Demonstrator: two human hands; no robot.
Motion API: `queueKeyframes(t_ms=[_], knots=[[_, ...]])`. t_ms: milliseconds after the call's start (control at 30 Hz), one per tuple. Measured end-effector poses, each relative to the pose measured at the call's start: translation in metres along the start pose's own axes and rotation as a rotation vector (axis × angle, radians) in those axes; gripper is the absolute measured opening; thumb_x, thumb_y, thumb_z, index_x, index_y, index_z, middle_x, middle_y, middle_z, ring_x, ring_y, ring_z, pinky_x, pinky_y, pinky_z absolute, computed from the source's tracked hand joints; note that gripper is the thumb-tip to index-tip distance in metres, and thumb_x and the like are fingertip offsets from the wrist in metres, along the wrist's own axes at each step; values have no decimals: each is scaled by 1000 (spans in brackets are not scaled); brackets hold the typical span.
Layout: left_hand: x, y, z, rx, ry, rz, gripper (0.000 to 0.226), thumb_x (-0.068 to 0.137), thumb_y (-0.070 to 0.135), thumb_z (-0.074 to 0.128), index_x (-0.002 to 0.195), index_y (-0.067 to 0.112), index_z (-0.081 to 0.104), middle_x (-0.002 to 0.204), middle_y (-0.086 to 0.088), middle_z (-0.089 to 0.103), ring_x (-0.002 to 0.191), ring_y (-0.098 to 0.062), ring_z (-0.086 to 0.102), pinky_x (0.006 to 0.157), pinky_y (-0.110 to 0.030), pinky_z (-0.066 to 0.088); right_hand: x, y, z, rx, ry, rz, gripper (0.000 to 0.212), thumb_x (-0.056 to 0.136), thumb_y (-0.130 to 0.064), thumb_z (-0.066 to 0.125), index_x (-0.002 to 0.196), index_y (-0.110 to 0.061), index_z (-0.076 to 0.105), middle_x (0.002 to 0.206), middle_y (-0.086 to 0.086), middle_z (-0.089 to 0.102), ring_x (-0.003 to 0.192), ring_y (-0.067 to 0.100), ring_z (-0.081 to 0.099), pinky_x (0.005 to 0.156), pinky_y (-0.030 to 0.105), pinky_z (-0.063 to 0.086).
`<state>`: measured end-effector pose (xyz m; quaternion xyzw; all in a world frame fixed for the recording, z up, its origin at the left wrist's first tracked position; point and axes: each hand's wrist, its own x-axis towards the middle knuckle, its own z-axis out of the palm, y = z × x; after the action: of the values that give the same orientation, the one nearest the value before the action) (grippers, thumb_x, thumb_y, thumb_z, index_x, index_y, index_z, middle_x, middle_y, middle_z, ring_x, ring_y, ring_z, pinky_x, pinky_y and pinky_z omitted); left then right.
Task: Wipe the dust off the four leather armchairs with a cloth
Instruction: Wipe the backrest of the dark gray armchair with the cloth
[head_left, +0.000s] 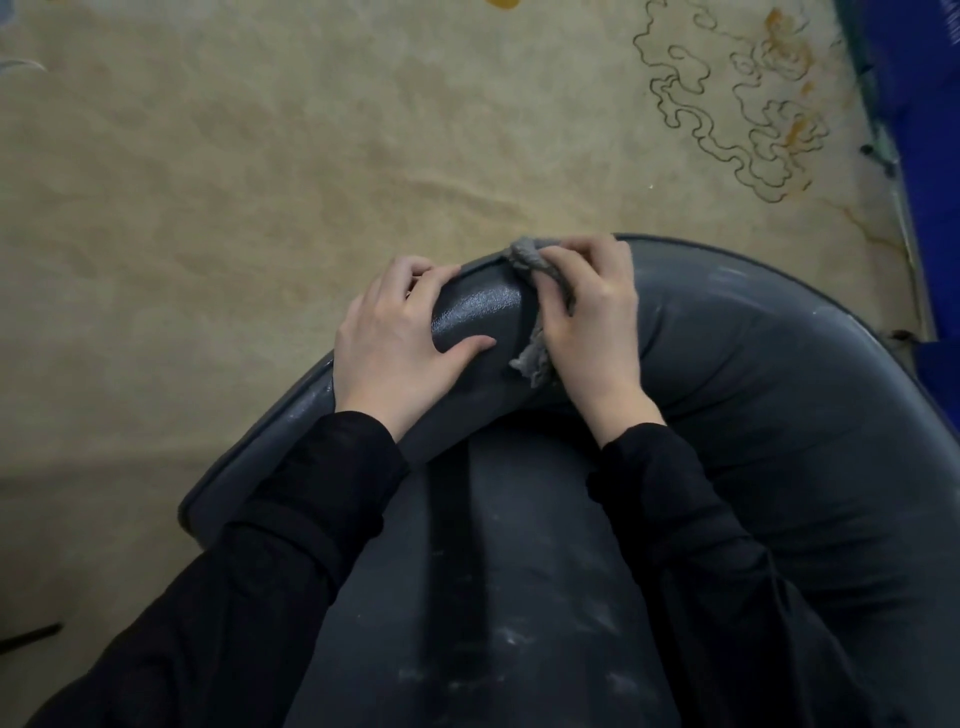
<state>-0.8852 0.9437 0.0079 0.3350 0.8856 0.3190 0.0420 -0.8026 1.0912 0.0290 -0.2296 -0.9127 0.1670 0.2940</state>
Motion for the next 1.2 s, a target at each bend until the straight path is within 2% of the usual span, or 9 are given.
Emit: queueKeyframes(t_ms=[67,300,500,567,700,800,933,1100,1200], knots=[[0,0,0,1,0,-1,63,72,55,74,126,25,60,118,5,54,104,-18,54,83,-30,37,2,11,-9,-49,40,57,13,85,-2,62,95,1,70,95,16,60,91,33,54,83,25,40],[-1,0,1,-6,9,1,63,72,54,75,125,24,60,117,5,55,105,-18,55,83,-30,37,7,42,-31,-120,185,307,16,84,-7,61,96,-1,71,96,17,60,93,34,54,81,6,26],[0,0,-1,-1,-6,-10,64,72,56,74,127,26,59,110,3,54,101,-19,54,80,-26,32,18,28,-18,-128,-65,-69,12,87,-4,61,94,-1,70,97,12,65,92,30,49,82,23,36],[-1,1,-1,5,-9,-14,64,72,56,74,128,27,59,108,3,53,99,-18,53,79,-25,30,19,42,-28,-184,-48,-45,14,87,-3,59,96,0,69,97,14,64,93,34,50,83,27,37],[-2,2,-2,28,-13,-16,64,74,57,72,129,27,58,109,3,52,97,-18,52,78,-26,31,9,58,-44,-202,100,174,17,88,-6,56,97,-1,69,96,15,62,92,35,50,83,31,41],[-3,2,-1,47,-16,1,63,77,57,70,130,26,57,111,3,52,98,-19,53,79,-27,33,-12,41,-31,-117,193,126,12,88,-4,60,95,0,68,98,15,62,92,30,51,86,28,41],[-3,3,-3,47,-29,13,63,78,56,69,132,24,56,116,3,53,102,-20,54,83,-32,38,-40,22,-13,-54,182,13,12,88,1,60,97,6,66,99,17,61,92,26,48,87,28,41],[0,5,0,72,-15,36,60,85,51,64,132,16,56,118,-3,54,101,-27,56,88,-38,38,-48,60,-31,-131,333,216,13,88,-1,59,98,4,67,102,18,60,95,23,45,90,22,37],[7,19,8,165,18,34,64,89,51,58,138,12,48,124,-10,53,107,-34,53,94,-45,34,-54,64,-37,-132,391,263,13,88,-1,60,98,4,66,103,19,60,97,22,46,91,28,40]])
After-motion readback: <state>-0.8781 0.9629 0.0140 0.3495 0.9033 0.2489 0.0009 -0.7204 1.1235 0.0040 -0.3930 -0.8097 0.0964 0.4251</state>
